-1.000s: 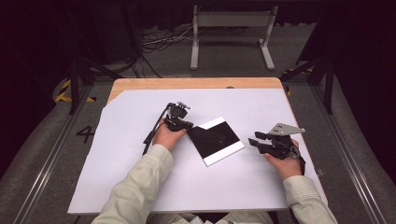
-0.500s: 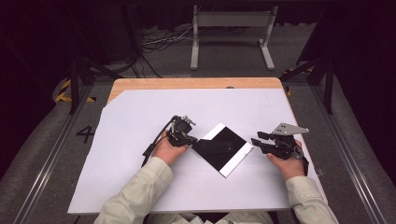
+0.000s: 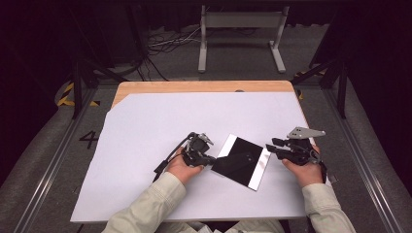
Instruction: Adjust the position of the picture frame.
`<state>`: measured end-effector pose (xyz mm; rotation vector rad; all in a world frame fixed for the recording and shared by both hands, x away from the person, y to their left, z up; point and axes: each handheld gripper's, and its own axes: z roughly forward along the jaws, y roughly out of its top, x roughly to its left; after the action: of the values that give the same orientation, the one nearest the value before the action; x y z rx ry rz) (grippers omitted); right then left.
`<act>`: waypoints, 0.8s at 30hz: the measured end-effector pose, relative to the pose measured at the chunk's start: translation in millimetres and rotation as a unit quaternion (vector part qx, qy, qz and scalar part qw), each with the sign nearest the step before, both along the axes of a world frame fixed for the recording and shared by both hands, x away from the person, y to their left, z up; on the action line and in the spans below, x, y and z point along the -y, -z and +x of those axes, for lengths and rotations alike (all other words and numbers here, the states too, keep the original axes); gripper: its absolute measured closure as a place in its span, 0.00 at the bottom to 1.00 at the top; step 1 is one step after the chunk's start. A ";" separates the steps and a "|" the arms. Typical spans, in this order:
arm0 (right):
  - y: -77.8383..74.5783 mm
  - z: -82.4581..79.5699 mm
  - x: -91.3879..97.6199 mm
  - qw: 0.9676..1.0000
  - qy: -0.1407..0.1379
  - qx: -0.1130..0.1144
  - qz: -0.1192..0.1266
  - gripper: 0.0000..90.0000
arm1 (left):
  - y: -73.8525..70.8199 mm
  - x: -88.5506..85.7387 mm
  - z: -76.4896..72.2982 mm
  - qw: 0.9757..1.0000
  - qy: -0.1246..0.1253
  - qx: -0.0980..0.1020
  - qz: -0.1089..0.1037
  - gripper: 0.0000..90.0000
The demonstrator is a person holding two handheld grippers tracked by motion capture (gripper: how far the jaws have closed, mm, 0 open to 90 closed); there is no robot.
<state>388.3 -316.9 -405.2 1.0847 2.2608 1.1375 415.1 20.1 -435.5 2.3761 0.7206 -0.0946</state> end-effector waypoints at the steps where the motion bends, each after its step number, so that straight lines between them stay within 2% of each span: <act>1: -0.3 -0.1 0.8 1.000 0.001 -0.002 -0.004 0.71 | -0.4 2.6 -2.4 1.000 0.008 0.004 0.004 1.00; 3: -0.9 -0.1 2.2 1.000 0.004 -0.009 -0.016 0.75 | -2.7 4.5 -5.5 1.000 0.009 0.015 0.005 1.00; 5: -1.9 -0.2 3.2 0.999 0.004 -0.021 -0.026 0.83 | -5.4 1.8 -5.9 1.000 0.013 0.013 -0.006 1.00; 7: -3.8 -0.4 3.8 0.999 0.004 -0.034 -0.037 0.89 | -8.6 -2.2 -8.2 1.000 0.010 0.024 -0.003 1.00; 11: -8.7 -1.9 3.9 0.997 0.003 -0.055 -0.051 0.97 | -16.6 -18.6 -13.9 0.999 0.002 0.047 0.000 1.00; 12: -9.8 -2.4 3.8 0.997 0.000 -0.061 -0.053 0.99 | -17.9 -23.7 -15.2 0.999 -0.005 0.051 -0.006 1.00; 13: -10.8 -2.8 3.4 0.996 -0.001 -0.065 -0.056 1.00 | -19.5 -30.7 -16.4 0.998 -0.010 0.058 -0.008 1.00; 14: -10.8 -2.8 3.4 0.996 -0.001 -0.065 -0.056 1.00 | -19.5 -30.7 -16.4 0.998 -0.010 0.058 -0.008 1.00; 18: -12.6 -3.9 0.0 0.993 0.000 -0.084 -0.081 1.00 | -20.6 -53.4 -20.5 0.997 -0.038 0.072 -0.015 1.00; 21: -12.0 -3.4 -2.2 0.991 0.002 -0.096 -0.090 1.00 | -19.8 -68.7 -22.2 0.995 -0.058 0.084 -0.014 1.00; 24: -9.1 -1.0 -4.6 0.989 0.008 -0.112 -0.093 1.00 | -17.9 -82.0 -22.3 0.993 -0.075 0.090 -0.022 0.99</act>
<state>387.3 -312.3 -396.1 1.2022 2.4652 0.8138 392.8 102.1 -417.6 2.2452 0.7983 0.1636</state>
